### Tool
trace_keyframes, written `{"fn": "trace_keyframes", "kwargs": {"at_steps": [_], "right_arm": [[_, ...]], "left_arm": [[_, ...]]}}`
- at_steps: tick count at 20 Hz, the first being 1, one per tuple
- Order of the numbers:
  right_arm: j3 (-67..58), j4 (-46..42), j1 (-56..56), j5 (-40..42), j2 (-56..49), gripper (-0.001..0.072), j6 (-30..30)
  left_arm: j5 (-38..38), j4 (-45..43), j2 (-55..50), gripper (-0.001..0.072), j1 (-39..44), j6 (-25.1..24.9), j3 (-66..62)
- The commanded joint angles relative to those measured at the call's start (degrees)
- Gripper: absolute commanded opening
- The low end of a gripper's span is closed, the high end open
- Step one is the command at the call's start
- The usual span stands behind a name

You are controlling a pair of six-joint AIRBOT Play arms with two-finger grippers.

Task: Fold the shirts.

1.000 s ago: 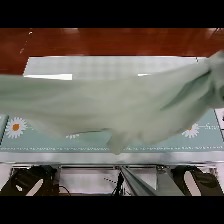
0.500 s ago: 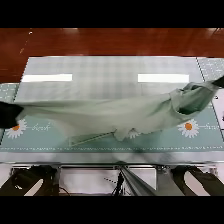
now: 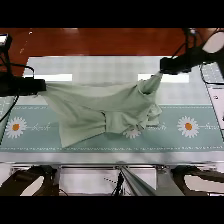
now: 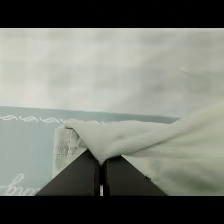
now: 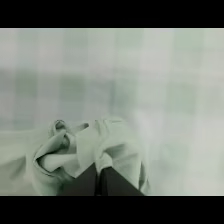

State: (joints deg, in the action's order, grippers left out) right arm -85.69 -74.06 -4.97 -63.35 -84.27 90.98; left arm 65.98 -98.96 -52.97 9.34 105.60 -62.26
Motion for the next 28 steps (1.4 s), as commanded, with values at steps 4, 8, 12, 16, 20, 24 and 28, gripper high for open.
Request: {"fn": "trace_keyframes", "kwargs": {"at_steps": [4, 8, 12, 16, 20, 24, 28], "right_arm": [[-0.07, 1.16, -1.68, 8.98, -7.96, 0.0019, 3.48], [-0.07, 1.62, -1.66, 6.71, -9.86, 0.0035, 3.3], [-0.09, 1.44, -0.48, 5.51, -6.43, 0.0248, -1.44], [-0.07, -3.56, 5.38, -2.01, 0.85, 0.0511, -7.06], [1.31, -14.34, 13.7, -13.86, 3.69, 0.0509, -8.48], [9.57, -5.03, 21.53, -12.79, 5.33, 0.051, -11.89], [15.28, 3.15, 24.9, -12.24, 5.33, 0.051, -15.89]], "left_arm": [[-4.68, 12.33, -13.0, 0.0026, -3.37, -4.66, 0.2], [-4.13, 13.79, -21.24, 0.0027, -0.48, -4.66, 0.2], [4.46, 10.01, -21.64, 0.0357, -2.03, -6.99, 0.13], [12.87, 5.81, -15.41, 0.0491, -7.56, -7.72, 0.17], [14.56, 7.45, -5.86, 0.0564, -11.21, -9.16, 5.22], [14.27, 22.53, 5.35, 0.0564, -15.76, -18.73, 23.71], [13.0, 35.98, 8.63, 0.072, -24.33, -24.24, 37.44]]}}
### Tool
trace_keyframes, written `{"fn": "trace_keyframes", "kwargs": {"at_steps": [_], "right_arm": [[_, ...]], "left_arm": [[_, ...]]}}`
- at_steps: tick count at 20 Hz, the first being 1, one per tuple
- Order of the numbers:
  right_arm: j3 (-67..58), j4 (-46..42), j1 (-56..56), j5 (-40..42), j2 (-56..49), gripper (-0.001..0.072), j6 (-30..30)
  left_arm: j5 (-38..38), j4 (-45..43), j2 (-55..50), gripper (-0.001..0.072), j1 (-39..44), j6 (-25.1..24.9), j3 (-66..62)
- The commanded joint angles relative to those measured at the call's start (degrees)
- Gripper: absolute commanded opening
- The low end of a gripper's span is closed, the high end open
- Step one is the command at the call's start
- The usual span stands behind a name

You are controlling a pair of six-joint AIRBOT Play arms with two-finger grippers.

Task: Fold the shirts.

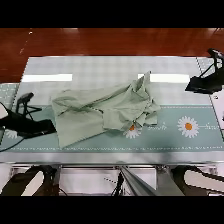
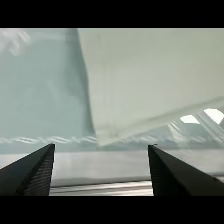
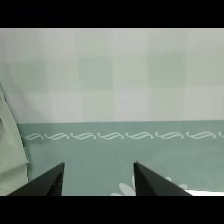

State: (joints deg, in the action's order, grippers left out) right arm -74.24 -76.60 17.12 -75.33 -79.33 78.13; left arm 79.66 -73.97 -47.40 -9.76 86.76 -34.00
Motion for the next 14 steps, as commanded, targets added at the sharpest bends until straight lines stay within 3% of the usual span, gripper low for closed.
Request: {"fn": "trace_keyframes", "kwargs": {"at_steps": [1, 3, 5, 9, 11, 14], "right_arm": [[4.28, 5.84, 2.75, 0.09, 0.39, 0.051, -3.3], [4.37, 8.04, 2.67, 0.81, 0.39, 0.051, -4.72], [4.37, 10.49, 2.64, 1.03, 0.39, 0.0509, -5.99], [4.37, 11.8, 2.64, 1.16, 0.39, 0.0509, -6.43], [4.37, 11.8, 2.64, 0.68, 0.39, 0.0509, -6.43], [4.37, 11.8, 2.64, 0.09, 0.39, 0.0509, -6.43]], "left_arm": [[-1.51, 12.2, 2.93, 0.072, -7.04, -6.43, 11.02], [-4.55, 15.19, 2.19, 0.072, -10.01, -8.0, 11.87], [-6.47, 16.0, 0.63, 0.0579, -10.86, -8.74, 11.91], [-10.27, 15.74, -7.21, 0.0591, -10.8, -9.22, 11.93], [-12.44, 15.8, -12.68, 0.0671, -10.8, -9.22, 11.89], [-13.33, 16.17, -17.57, 0.0683, -10.58, -10.75, 11.89]]}}
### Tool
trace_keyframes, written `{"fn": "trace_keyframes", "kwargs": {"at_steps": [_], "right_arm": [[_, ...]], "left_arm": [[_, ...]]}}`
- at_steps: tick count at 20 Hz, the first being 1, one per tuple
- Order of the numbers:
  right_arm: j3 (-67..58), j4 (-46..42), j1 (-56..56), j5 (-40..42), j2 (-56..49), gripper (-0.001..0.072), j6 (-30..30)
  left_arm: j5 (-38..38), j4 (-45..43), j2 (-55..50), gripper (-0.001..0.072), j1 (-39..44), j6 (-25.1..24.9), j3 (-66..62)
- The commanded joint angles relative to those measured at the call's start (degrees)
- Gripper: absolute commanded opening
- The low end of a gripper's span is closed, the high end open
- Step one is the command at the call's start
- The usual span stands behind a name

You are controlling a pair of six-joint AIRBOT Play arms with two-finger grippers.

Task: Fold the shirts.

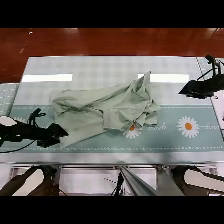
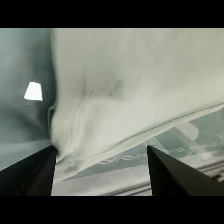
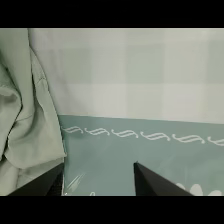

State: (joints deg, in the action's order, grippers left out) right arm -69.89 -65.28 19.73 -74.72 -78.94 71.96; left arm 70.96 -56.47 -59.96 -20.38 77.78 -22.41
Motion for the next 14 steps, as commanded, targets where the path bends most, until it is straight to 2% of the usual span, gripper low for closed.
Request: {"fn": "trace_keyframes", "kwargs": {"at_steps": [1, 4, 5, 6, 7, 8, 9, 12, 14], "right_arm": [[0.02, 0.46, 0.04, -0.5, 0.0, 0.0509, -0.26], [0.02, 0.63, 0.04, -0.52, 0.0, 0.0508, -0.17], [0.02, 0.92, 0.04, -0.55, 0.0, 0.0508, 0.07], [0.02, 1.57, 0.04, -0.59, 0.0, 0.0509, 0.48], [0.02, 2.38, 0.07, -0.61, 0.0, 0.0509, 0.61], [0.02, 3.19, 0.04, -0.76, -0.02, 0.0509, 0.61], [0.04, 3.65, 0.04, -0.79, -0.02, 0.0509, 0.61], [1.14, 3.65, 0.07, -0.81, -0.07, 0.0509, 0.59], [4.26, 3.93, 0.04, 0.11, -0.07, 0.0546, 0.13]], "left_arm": [[-5.22, -0.57, -5.79, 0.0682, 0.52, -2.47, 0.31], [-9.11, 6.43, -7.28, 0.0672, 3.21, -4.68, 0.31], [-11.04, 8.9, -7.74, 0.0646, 4.26, -4.68, 0.28], [-12.41, 10.84, -8.22, 0.0449, 4.92, -4.68, 0.28], [-13.53, 12.46, -8.66, 0.0165, 5.29, -4.7, 0.28], [-13.99, 13.2, -8.96, 0.006, 5.29, -4.7, 0.22], [-13.94, 13.18, -9.07, 0.0028, 5.27, -5.16, 0.04], [-12.66, 13.16, -9.05, 0.0027, 5.27, -5.4, 0.02], [-11.39, 13.16, -9.05, 0.0027, 5.27, -6.69, 0.02]]}}
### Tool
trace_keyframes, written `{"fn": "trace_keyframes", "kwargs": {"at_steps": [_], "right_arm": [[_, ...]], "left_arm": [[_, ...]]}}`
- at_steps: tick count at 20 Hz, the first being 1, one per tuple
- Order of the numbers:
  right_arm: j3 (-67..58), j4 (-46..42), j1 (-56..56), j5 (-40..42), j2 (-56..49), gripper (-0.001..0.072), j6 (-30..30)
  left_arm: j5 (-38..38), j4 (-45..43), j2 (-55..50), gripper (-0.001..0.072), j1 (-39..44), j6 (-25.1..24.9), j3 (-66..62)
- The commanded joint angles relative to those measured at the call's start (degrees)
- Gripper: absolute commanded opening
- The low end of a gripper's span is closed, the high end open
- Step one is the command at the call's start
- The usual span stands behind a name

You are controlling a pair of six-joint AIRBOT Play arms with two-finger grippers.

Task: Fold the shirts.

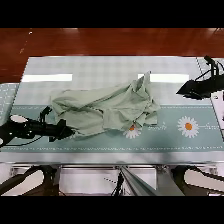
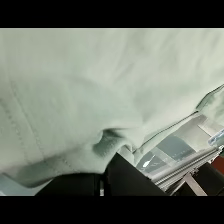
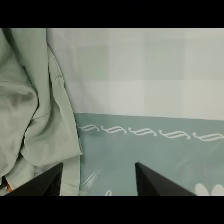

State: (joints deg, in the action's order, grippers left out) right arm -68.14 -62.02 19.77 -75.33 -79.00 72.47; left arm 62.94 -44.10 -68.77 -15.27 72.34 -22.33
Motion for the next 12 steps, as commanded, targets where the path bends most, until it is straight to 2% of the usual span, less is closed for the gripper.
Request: {"fn": "trace_keyframes", "kwargs": {"at_steps": [1, 5, 7, 10, 12], "right_arm": [[4.66, 1.86, 0.0, 1.49, 0.0, 0.0547, -0.96], [14.45, 13.66, -0.26, 9.29, -0.02, 0.0548, -4.92], [17.75, 15.3, -2.14, 14.25, -0.11, 0.0548, -4.92], [18.88, 15.61, -7.8, 16.22, -2.21, 0.0546, -4.98], [18.88, 15.52, -12.02, 18.29, -3.78, 0.0505, -3.87]], "left_arm": [[-3.08, 0.63, -0.15, 0.0027, 0.17, -1.42, -0.07], [-2.36, 0.63, -0.11, 0.0027, 0.15, -1.66, -0.07], [-2.27, 0.63, -0.11, 0.0027, 0.15, -1.64, -0.07], [-2.05, 0.63, -0.11, 0.0027, 0.15, -1.64, -0.09], [-1.86, 0.63, -0.11, 0.0027, 0.15, -1.64, -0.09]]}}
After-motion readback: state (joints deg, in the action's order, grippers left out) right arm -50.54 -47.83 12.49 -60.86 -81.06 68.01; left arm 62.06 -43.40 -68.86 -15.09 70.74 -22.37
